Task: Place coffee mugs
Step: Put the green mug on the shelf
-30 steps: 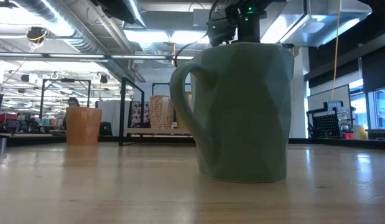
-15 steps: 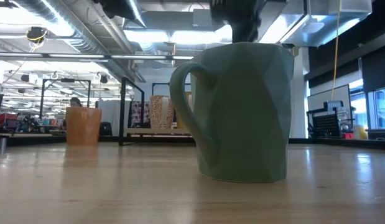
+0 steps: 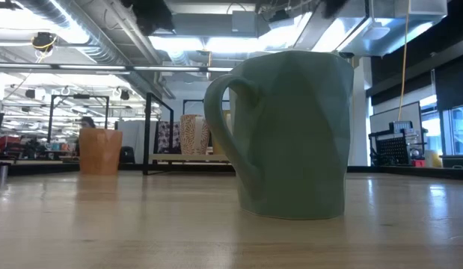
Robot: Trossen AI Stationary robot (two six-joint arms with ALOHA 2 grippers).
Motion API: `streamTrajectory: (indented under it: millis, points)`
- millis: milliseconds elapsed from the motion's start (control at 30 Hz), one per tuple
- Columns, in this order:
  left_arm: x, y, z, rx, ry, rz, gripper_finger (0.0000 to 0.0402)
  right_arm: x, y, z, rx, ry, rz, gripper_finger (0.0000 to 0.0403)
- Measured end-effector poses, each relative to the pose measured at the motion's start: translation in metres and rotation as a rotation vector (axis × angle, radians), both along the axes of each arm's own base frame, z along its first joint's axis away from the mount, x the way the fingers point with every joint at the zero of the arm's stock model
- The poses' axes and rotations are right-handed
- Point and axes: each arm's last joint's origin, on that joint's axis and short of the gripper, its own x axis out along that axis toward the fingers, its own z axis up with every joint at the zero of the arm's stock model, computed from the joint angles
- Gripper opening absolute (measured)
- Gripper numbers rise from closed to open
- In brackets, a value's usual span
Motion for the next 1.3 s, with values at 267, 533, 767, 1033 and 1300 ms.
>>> streamTrajectory:
  millis: [267, 533, 767, 1033, 1300]
  points:
    - [0.054, -0.046, -0.026, -0.106, -0.016, -0.06, 0.01, -0.057, 0.056, -0.035, 0.112, -0.047, -0.082, 0.0161]
    - [0.102, -0.099, -0.059, -0.231, -0.035, -0.065, 0.01, -0.104, 0.102, -0.058, 0.159, -0.037, -0.128, 0.0161]
    - [0.14, -0.132, -0.071, -0.188, 0.067, -0.069, 0.01, -0.123, 0.116, -0.063, 0.168, -0.042, -0.134, 0.0161]
    - [0.175, -0.147, -0.077, -0.113, 0.239, -0.093, 0.01, -0.127, 0.119, -0.062, 0.144, -0.092, -0.139, 0.0161]
    - [0.189, -0.15, -0.11, 0.008, 0.322, -0.134, 0.01, -0.125, 0.118, -0.062, 0.124, -0.122, -0.147, 0.0161]
